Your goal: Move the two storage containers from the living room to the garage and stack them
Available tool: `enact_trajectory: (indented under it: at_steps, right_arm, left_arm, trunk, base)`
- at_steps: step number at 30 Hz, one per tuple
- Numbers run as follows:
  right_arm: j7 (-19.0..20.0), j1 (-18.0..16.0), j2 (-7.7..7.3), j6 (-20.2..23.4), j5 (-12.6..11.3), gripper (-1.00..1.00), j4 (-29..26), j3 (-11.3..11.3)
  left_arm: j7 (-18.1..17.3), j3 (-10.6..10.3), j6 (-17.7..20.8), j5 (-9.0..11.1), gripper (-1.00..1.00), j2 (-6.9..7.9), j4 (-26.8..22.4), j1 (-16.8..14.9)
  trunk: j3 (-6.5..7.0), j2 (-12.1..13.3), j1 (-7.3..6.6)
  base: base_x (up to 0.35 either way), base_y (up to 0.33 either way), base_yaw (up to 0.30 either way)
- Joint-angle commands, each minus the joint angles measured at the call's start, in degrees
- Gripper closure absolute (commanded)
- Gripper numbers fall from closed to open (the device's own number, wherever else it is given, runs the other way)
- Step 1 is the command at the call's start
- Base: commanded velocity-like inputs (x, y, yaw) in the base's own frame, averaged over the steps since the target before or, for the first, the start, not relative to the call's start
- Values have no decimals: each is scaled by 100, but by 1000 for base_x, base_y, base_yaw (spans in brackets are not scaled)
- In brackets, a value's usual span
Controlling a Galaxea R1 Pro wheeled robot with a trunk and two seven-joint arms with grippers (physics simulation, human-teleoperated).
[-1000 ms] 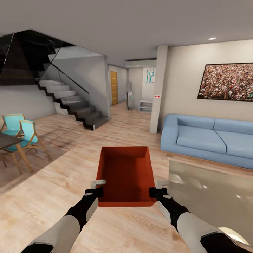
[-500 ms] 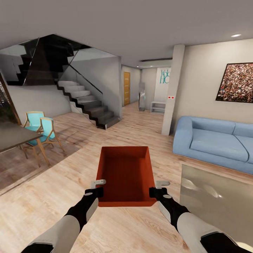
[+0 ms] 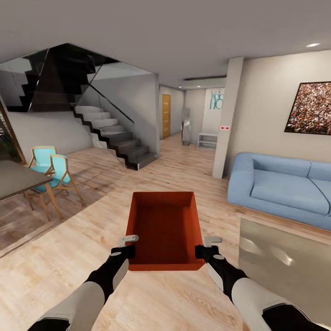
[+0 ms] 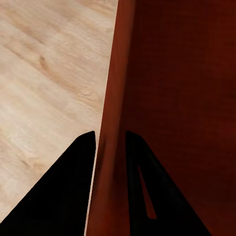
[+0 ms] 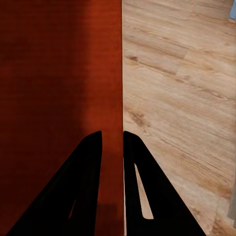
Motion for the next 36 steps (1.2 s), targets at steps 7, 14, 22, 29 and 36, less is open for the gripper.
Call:
enact_trajectory:
  at_steps: [7,14,22,29,36]
  right_arm:
    - [-48,-2,-5,-16,-73,100,21,-76]
    - [-48,-2,-6,-13,-73,100,21,-76]
    - [-48,-2,-6,-23,-73,100,21,-76]
    - [-48,-2,-6,-24,-73,100,21,-76]
    - [-48,-2,-6,-27,-73,100,21,-76]
  left_arm:
    - [251,84,30,-111,100,189,-36,-2]
    - [251,87,31,-111,100,189,-36,-2]
    - [251,87,31,-111,100,189,-36,-2]
    - [251,87,30,-108,100,191,-36,-2]
    - [251,87,30,-111,100,192,-36,-2]
  trunk:
    - [-2,-4,5]
    - [-2,-4,5]
    - [-2,-4,5]
    - [-2,-4,5]
    - [-2,-4,5]
  base:
    - [319,0,0]
    - [321,0,0]
    - [321,0,0]
    - [321,0,0]
    - [321,0,0]
